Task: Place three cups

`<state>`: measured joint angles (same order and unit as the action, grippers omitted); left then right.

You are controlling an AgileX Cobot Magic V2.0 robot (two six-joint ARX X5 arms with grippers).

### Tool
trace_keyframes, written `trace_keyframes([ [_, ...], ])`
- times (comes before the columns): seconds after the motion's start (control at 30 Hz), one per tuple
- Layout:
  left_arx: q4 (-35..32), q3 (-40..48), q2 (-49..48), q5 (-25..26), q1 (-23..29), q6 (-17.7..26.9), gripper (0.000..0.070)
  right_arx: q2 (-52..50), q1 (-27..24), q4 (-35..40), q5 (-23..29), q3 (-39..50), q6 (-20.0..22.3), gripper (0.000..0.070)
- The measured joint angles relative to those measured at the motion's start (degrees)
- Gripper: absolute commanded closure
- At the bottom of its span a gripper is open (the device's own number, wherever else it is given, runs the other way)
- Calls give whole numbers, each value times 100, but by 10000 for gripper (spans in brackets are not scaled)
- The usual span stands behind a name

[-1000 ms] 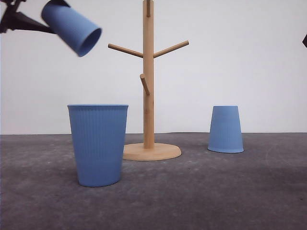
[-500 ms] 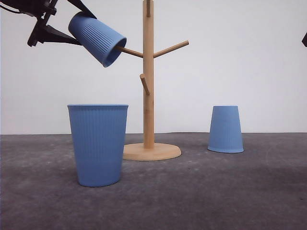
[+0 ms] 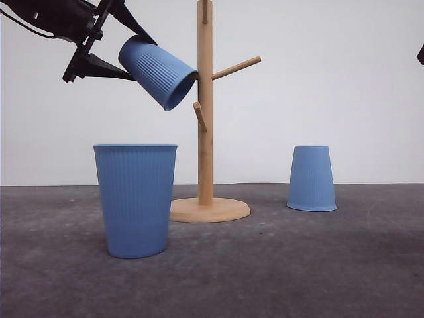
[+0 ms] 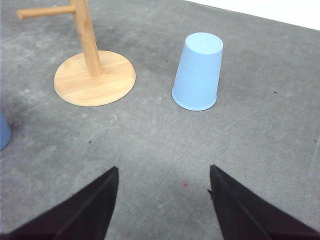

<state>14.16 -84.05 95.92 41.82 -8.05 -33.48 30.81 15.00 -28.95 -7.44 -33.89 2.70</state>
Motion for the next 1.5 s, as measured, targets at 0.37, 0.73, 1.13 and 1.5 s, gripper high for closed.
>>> trace_keyframes([
  [0.37,-34,0,59,63,3,7,89,0,0,0,-2,2,0,332],
  [0.73,-81,0,59,276,147,29,0,0,0,0,-2,2,-4,332],
  [1.13,1060,0,-36,238,833,767,38,0,0,0,-2,0,-17,332],
  [1.5,2942,280,-1285,-1159,1027,3018,172,0,0,0,-2,2,-225,332],
])
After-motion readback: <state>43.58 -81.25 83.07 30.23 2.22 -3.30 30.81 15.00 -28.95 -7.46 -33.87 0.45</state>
